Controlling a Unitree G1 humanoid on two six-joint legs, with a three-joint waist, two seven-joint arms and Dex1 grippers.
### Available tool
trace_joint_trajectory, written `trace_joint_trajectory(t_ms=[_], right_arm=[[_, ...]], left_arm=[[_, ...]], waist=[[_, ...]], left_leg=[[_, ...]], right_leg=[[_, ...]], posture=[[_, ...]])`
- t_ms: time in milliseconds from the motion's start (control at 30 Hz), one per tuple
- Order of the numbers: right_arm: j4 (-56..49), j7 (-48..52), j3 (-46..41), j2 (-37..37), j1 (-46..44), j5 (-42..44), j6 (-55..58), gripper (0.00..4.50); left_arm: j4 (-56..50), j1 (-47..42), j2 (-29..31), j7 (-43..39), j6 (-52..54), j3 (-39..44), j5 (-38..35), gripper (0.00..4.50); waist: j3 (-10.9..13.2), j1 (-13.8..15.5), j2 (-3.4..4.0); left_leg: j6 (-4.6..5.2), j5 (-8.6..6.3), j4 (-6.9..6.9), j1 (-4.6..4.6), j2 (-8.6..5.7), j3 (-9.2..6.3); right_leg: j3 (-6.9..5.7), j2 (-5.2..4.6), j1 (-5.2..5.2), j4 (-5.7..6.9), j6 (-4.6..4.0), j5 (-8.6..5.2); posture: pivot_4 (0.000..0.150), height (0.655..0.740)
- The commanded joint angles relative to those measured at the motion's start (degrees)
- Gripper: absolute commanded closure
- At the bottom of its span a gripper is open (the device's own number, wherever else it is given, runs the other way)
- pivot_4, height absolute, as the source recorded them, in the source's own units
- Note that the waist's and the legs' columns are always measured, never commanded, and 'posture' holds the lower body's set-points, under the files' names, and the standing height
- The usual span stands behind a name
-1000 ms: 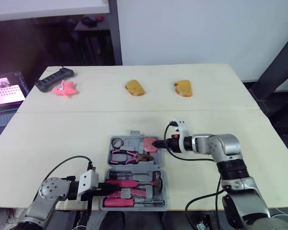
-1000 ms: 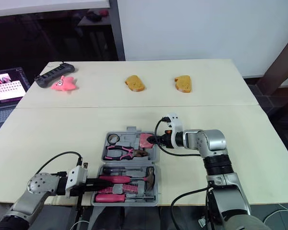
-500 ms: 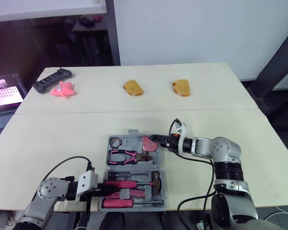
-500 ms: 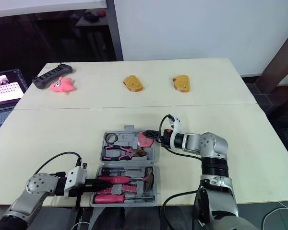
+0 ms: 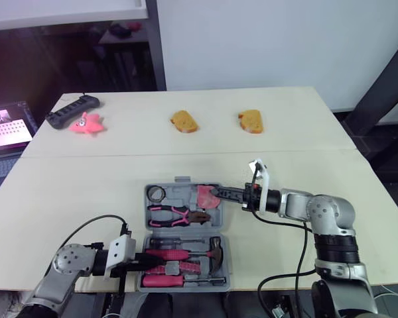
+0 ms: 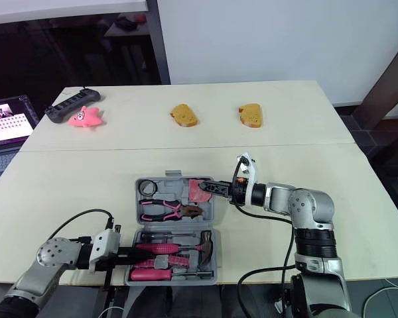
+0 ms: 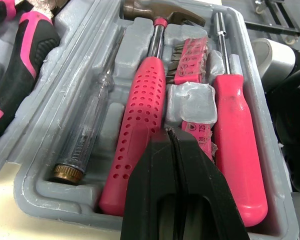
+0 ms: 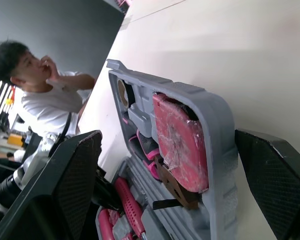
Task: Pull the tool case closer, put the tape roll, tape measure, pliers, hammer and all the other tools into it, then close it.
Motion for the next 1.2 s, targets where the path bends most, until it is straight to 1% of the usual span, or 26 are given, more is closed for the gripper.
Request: trace_joint_trajectory(t_ms=[33,233,367,467,500,600,667,700,767,833,900,1000,1067,1133,1200], right_arm=[[-2.05,2.74,2.94,-0.82,0.11,1.82,-0.26,0.08],[-4.54,6.26,5.61,-3.44,0.26,2.97,-0.96,0.08],[-8.95,8.52,5.63,-5.74,0.51,5.37,-0.75,0.08],[-16.1,10.48,5.11,-9.66,1.77,8.81,0.75,0.08],[-20.02,11.74,5.5,-12.15,2.84,9.96,0.95,0.08],[-31.49,14.28,6.63,-19.75,6.59,12.54,0.78,0.08],[-38.86,15.51,4.12,-24.71,10.76,16.32,0.63,0.08],[-40.89,15.6,2.71,-26.14,12.25,18.2,0.53,0.08],[-42.71,15.69,-1.88,-28.59,14.92,22.6,-0.01,0.08],[-43.25,15.38,-7.36,-30.49,17.42,24.8,-2.11,0.08],[-43.35,14.44,-10.95,-30.77,19.1,23.69,-5.87,0.08],[-42.17,13.45,-14.36,-30.0,22.33,17.06,-14.0,0.08],[-41.63,14.62,-14.95,-30.57,25.13,12.25,-19.61,0.08],[-41.13,16.56,-14.39,-31.72,28.32,7.01,-24.94,0.08],[-40.29,18.01,-14.03,-31.96,30.86,4.0,-29.05,0.08]], left_arm=[[-0.33,0.6,1.57,2.93,4.3,2.59,0.05,4.5],[-6.73,4.79,2.86,4.77,9.97,6.43,-3.62,4.5],[-14.11,9.98,4.98,5.39,16.34,12.4,-9.94,4.5],[-18.67,14.58,7.58,4.83,20.05,18.49,-14.28,4.5],[-19.53,15.62,8.4,4.73,21.48,20.55,-15.59,4.5],[-20.39,18.09,10.82,2.9,23.07,24.75,-16.61,4.5],[-20.75,19.21,12.38,1.2,23.44,27.03,-17.04,4.5],[-20.8,19.43,12.82,0.64,23.61,27.76,-17.3,4.5],[-21.56,19.42,13.68,-0.54,24.8,29.19,-18.47,4.5],[-23.42,19.1,14.86,-1.17,27.8,30.73,-20.49,4.5],[-25.36,18.88,16.05,-1.71,31.36,32.44,-23.13,4.5],[-26.52,18.75,17.45,-2.68,34.71,35.22,-25.39,4.5],[-26.12,18.67,17.75,-3.85,35.27,36.5,-25.6,4.5],[-25.91,18.29,17.79,-3.78,34.33,36.68,-24.0,4.5],[-26.44,17.35,17.3,-3.32,33.94,36.51,-23.51,4.5]], waist=[[0.0,0.0,0.0],[0.02,-0.06,-0.03],[0.09,-0.23,-0.14],[0.15,0.05,-0.15],[0.17,0.26,-0.17],[0.27,0.99,-0.24],[0.33,1.17,-0.34],[0.38,1.34,-0.41],[0.54,1.48,-0.62],[0.74,1.52,-0.95],[0.87,1.52,-1.2],[0.91,1.54,-1.39],[0.92,1.54,-1.35],[0.93,1.56,-1.34],[0.94,1.58,-1.34]], left_leg=[[0.0,0.0,0.0,0.0,0.0,0.0],[0.0,0.0,0.02,-0.31,0.01,-0.01],[0.0,0.0,0.01,-0.38,0.02,-0.02],[0.0,0.0,0.02,-0.49,0.01,-0.01],[-0.01,-0.01,0.03,-0.52,0.01,-0.01],[0.0,-0.01,-0.01,-0.56,0.01,-0.01],[0.01,-0.04,-0.05,-0.55,0.01,-0.01],[0.01,-0.04,-0.07,-0.55,0.01,0.0],[0.01,-0.04,-0.05,-0.55,0.01,0.02],[0.01,-0.04,0.03,-0.54,0.01,0.05],[0.0,-0.03,0.12,-0.51,0.01,0.09],[-0.02,-0.02,0.17,-0.49,0.02,0.1],[-0.02,-0.02,0.15,-0.49,0.02,0.13],[-0.01,-0.02,0.08,-0.5,0.02,0.15],[-0.01,-0.02,0.08,-0.5,0.02,0.15]], right_leg=[[0.0,0.0,0.0,0.0,0.0,0.0],[0.0,0.01,-0.31,0.01,0.01,0.01],[-0.01,0.01,-0.39,0.0,0.03,-0.01],[0.0,-0.03,-0.43,-0.06,0.07,-0.03],[-0.01,-0.04,-0.43,-0.08,0.08,-0.04],[-0.06,-0.08,-0.4,-0.2,0.12,-0.09],[-0.06,-0.08,-0.4,-0.27,0.07,-0.14],[-0.06,-0.08,-0.39,-0.31,-0.05,-0.21],[-0.05,-0.08,-0.39,-0.32,-0.07,-0.22],[-0.03,-0.08,-0.37,-0.33,-0.11,-0.23],[-0.01,-0.08,-0.32,-0.34,-0.21,-0.19],[-0.02,-0.08,-0.31,-0.32,-0.25,-0.15],[-0.01,-0.1,-0.31,-0.33,-0.26,-0.15],[-0.01,-0.09,-0.34,-0.34,-0.22,-0.17],[-0.01,-0.1,-0.34,-0.33,-0.14,-0.2]], posture=[[0.15,0.74],[0.15,0.74],[0.15,0.74],[0.15,0.74],[0.15,0.74],[0.15,0.74],[0.15,0.74],[0.15,0.74],[0.15,0.74],[0.15,0.74],[0.15,0.74],[0.15,0.74],[0.15,0.74],[0.15,0.74],[0.15,0.74]])
